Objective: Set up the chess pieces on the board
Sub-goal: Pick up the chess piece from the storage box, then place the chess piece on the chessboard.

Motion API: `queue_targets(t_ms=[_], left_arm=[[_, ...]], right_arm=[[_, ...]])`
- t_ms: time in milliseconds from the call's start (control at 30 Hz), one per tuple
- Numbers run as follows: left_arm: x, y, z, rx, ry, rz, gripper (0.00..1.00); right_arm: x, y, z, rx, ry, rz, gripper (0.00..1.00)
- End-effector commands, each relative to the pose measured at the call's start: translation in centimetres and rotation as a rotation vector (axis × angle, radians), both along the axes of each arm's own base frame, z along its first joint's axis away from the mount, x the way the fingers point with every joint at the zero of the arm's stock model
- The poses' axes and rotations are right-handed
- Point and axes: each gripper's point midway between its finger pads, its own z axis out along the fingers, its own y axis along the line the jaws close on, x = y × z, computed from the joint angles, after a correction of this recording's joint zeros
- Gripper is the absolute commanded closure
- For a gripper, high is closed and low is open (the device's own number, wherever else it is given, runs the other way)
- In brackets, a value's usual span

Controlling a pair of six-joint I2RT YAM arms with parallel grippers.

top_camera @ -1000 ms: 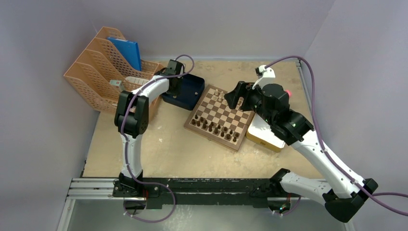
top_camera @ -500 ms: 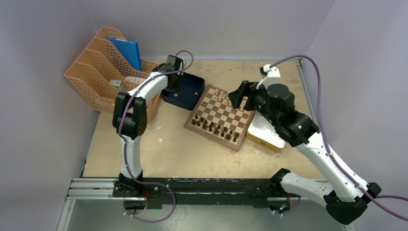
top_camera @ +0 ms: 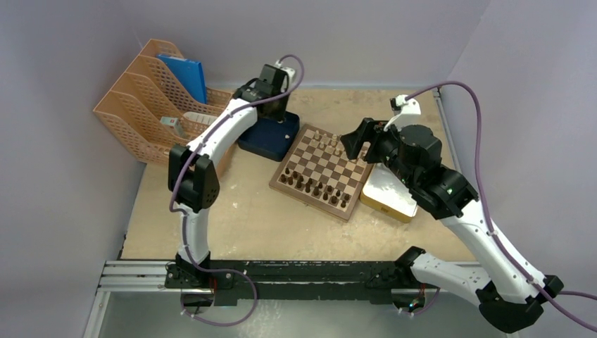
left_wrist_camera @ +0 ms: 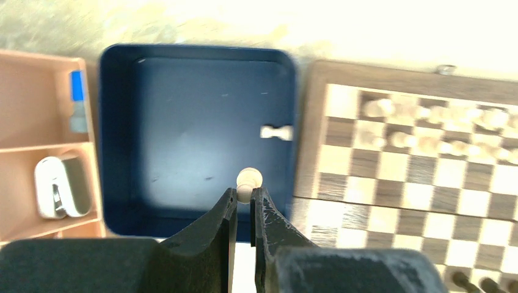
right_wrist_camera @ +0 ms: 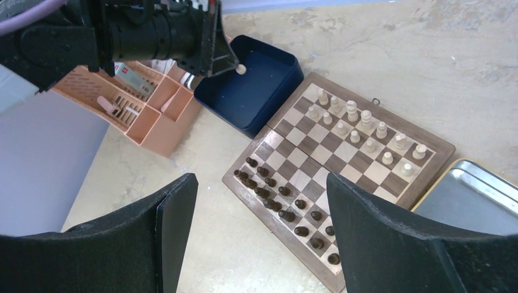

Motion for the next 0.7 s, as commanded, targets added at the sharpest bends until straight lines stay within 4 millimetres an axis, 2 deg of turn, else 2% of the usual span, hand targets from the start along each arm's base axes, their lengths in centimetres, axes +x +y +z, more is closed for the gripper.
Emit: queue_targets(t_ms=[0,67,300,500,667], left_arm=[[-1.4,-5.2,2.4,-0.027,-0.063,-0.099,0.95],[-1.6,-6.7,2.0,-0.043,-0.061,-0.121,0.94],[-0.7,-9.6,0.0,-0.074,-0.086,-0.182,0.94],[-0.4,-10.2,-2.9,-0.069,-0.082,-0.201,0.94],[-0.4,-10.5,-5.2,-0.06,-0.059,-0.208,0.94]], right_arm=[[-0.7,-1.4,3.0,0.035,-0.064,-0.038,0.2],[-0.9,-1.7,3.1,0.031,-0.063,-0.043,0.2],[-1.0,-2.4,3.5,0.018,-0.062,-0.07,0.2],[-0.6,-3.0,4.1,0.016,-0.078,-0.111,0.2],[-0.7,-3.2,3.7,0.007,-0.071,-0.114,0.2]])
